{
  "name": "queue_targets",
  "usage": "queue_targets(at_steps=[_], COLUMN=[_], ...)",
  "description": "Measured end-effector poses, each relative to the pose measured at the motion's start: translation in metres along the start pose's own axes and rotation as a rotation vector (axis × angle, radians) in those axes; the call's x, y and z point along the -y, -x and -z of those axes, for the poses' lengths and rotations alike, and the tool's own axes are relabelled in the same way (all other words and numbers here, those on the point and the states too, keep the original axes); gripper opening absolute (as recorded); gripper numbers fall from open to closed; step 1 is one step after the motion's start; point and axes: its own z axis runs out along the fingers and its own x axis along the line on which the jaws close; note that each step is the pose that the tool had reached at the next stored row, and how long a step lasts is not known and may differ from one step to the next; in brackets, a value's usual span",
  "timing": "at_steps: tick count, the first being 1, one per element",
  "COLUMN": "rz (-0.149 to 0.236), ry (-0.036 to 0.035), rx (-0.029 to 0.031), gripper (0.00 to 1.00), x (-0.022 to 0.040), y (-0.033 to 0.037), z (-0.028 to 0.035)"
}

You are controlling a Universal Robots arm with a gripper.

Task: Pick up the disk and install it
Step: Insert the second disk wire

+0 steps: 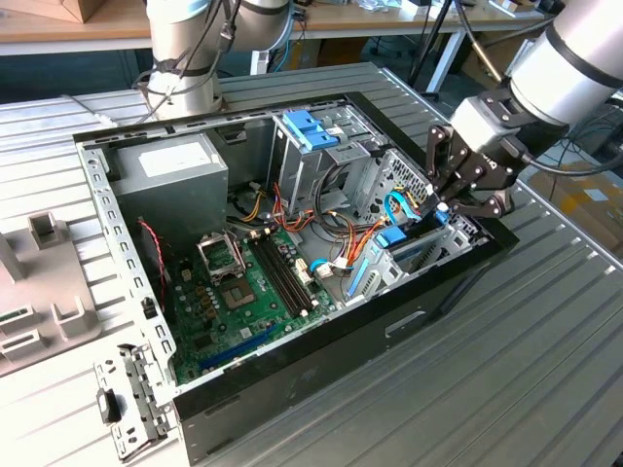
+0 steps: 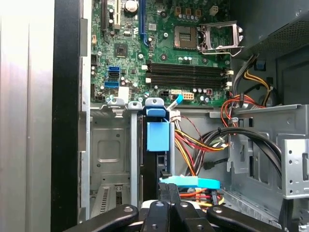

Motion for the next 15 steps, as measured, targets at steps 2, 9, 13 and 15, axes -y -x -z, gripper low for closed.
queue_targets(at_steps=[2,9,13,15], rz=[0.000,0.000,0.000,0.000], ry=[0.0002,0.0009,0.0009,0.0009], rx=[0.0003,0.0010,0.0015,0.0015], gripper=[0.11,0.11,0.11,0.11], x=[0.0045,0.0157,0.0168,0.0169], y=[0.0004,0.0023,0.0023,0.0023], z=[0.0022,0.0130,0.0132,0.0133])
